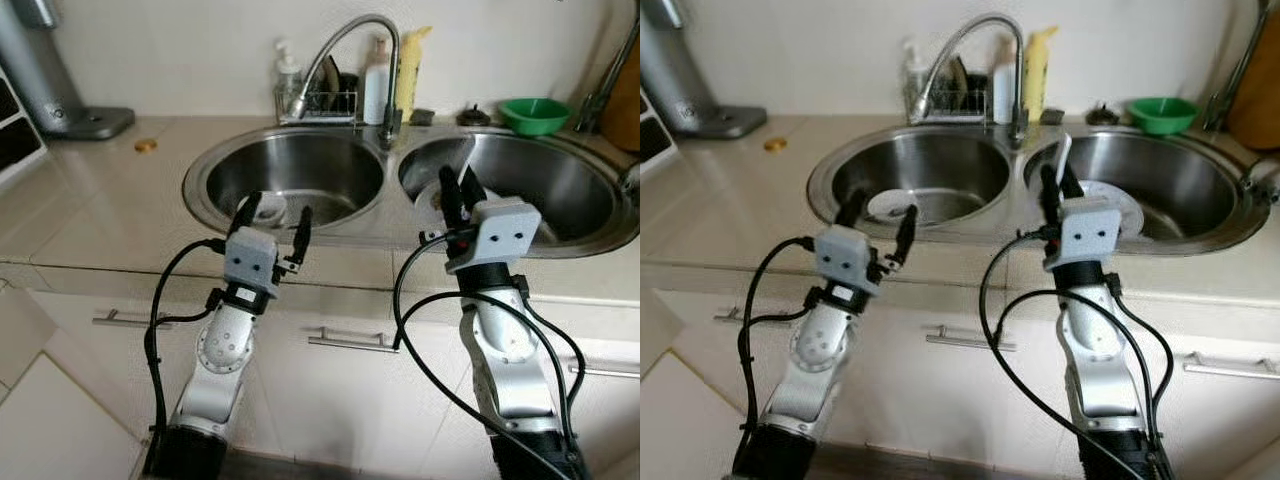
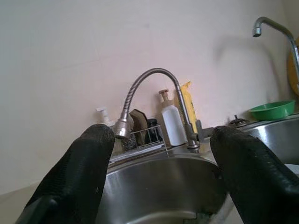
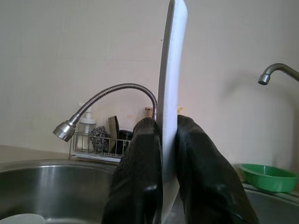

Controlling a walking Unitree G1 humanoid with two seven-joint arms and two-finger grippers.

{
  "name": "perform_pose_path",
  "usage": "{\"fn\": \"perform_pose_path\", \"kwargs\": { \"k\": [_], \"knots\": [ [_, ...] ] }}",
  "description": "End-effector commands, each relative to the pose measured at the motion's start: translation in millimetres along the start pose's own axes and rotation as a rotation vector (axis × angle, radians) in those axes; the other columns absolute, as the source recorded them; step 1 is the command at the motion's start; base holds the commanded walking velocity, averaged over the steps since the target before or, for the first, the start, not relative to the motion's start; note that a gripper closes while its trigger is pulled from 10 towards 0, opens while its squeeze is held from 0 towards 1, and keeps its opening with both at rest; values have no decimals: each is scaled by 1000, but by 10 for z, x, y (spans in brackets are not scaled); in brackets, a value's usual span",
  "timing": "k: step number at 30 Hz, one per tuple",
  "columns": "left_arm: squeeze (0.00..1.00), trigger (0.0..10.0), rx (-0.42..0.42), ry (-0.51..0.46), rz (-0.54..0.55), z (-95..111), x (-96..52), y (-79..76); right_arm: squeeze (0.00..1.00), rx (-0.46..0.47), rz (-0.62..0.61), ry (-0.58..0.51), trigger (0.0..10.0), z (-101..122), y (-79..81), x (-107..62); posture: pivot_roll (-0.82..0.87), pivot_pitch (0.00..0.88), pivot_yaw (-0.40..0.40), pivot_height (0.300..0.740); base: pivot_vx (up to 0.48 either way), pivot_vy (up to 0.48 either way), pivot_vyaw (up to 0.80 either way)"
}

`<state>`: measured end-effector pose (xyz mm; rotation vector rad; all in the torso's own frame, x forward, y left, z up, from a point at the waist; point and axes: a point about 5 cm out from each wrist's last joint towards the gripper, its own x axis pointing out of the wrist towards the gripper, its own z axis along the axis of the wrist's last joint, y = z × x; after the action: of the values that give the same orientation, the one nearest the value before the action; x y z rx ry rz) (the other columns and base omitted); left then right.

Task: Kitchen organization

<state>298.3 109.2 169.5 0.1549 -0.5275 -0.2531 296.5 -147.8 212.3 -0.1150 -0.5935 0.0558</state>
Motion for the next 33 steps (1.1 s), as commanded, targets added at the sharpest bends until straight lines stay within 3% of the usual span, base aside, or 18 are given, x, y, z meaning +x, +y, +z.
{"fn": "perform_pose_path", "kwargs": {
  "k": [1,2,4,5,6,7,15,16,19,20,21,24,25,33],
  "knots": [
    [0,10000,25,8,15,-3,-7,87,0,15,24,-12,3255,21,91,36,43,0,24,740,330,0,0],
    [0,10000,25,8,16,-3,-7,86,0,14,25,-7,4000,14,94,37,43,0,24,740,330,0,0],
    [0,10000,25,9,16,-4,-6,84,0,13,26,-5,4471,8,95,36,42,0,23,740,332,0,0],
    [0,10000,24,9,16,-4,-6,82,0,12,25,0,7020,1,94,36,42,0,23,740,334,0,0],
    [0,10000,24,9,16,-4,-6,82,0,12,25,0,7020,1,94,36,42,0,23,740,334,0,0],
    [0,10000,24,9,15,-4,-6,79,0,13,24,6,10000,-6,92,36,42,0,23,740,334,0,0],
    [0,10000,11,0,-43,12,-12,-26,0,-12,21,106,10000,-150,44,53,41,0,23,740,42,0,0],
    [0,10000,13,3,-47,7,-13,-35,0,-40,34,172,10000,-250,1,54,42,0,23,740,0,0,0],
    [0,10000,14,4,-47,5,-14,-34,0,-64,21,206,10000,-314,-67,62,42,0,23,740,0,0,0],
    [0,10000,16,5,-48,2,-18,-21,0,-84,-1,227,10000,-354,-169,115,42,0,23,740,0,0,0],
    [0,10000,16,5,-48,2,-18,-21,0,-84,-1,227,10000,-354,-169,115,42,0,23,740,0,0,0],
    [0,10000,16,11,-50,-11,-17,-22,0,-186,-57,328,10000,-504,-408,246,49,0,15,740,0,0,0],
    [0,10000,16,11,-50,-11,-17,-22,0,-186,-57,328,10000,-504,-408,246,49,0,15,740,0,0,0],
    [0,10000,19,23,-51,-32,-49,-27,0,-266,-203,536,10000,-754,-866,228,56,0,9,740,0,0,0]
  ]
}}
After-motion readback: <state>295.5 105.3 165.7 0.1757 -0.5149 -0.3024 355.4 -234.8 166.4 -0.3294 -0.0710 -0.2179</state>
